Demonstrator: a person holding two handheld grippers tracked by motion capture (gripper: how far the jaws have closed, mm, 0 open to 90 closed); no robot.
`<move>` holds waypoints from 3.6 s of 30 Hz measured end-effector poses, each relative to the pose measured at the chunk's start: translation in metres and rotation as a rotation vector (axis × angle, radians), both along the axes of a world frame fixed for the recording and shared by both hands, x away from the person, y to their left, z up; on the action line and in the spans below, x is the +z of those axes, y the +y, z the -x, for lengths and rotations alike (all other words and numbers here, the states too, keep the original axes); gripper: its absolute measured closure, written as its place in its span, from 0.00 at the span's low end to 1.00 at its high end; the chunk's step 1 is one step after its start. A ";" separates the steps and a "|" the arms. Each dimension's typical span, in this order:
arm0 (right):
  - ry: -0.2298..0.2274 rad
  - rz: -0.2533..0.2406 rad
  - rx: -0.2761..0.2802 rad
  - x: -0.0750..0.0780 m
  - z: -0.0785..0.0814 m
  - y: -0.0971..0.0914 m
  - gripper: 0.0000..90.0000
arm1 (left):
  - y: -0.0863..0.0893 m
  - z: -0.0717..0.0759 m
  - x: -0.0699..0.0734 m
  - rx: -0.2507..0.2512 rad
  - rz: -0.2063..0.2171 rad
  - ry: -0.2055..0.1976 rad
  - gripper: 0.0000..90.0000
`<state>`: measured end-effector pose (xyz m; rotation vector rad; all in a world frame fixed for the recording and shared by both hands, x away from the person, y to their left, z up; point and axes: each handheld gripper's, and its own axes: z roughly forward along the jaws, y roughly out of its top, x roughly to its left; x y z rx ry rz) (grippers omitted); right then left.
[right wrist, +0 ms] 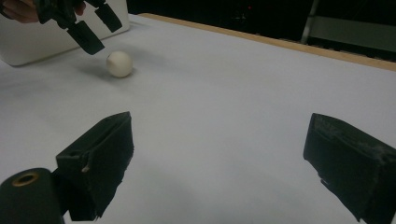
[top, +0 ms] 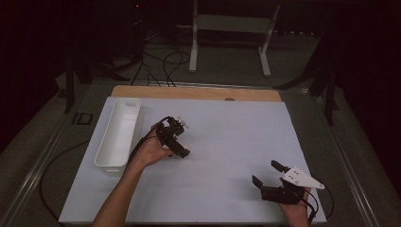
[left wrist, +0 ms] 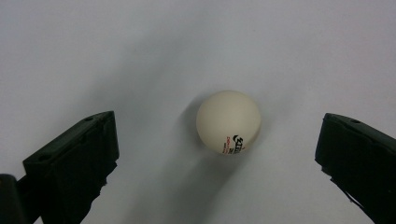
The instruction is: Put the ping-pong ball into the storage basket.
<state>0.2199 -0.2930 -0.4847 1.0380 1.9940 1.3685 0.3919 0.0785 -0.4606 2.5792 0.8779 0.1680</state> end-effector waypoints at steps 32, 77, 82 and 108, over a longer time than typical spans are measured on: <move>0.003 0.000 -0.003 0.000 0.000 -0.001 0.09 | -0.010 -0.007 -0.015 -0.006 -0.031 0.038 0.00; 0.001 0.001 -0.004 0.000 0.000 -0.002 0.09 | -0.014 -0.007 -0.023 -0.022 -0.039 0.108 0.57; 0.001 0.003 -0.003 0.000 0.000 -0.001 0.09 | -0.013 -0.007 -0.023 -0.020 -0.041 0.110 0.57; 0.005 0.001 -0.005 -0.001 0.000 -0.001 0.09 | -0.007 -0.006 -0.014 0.011 -0.045 0.093 0.57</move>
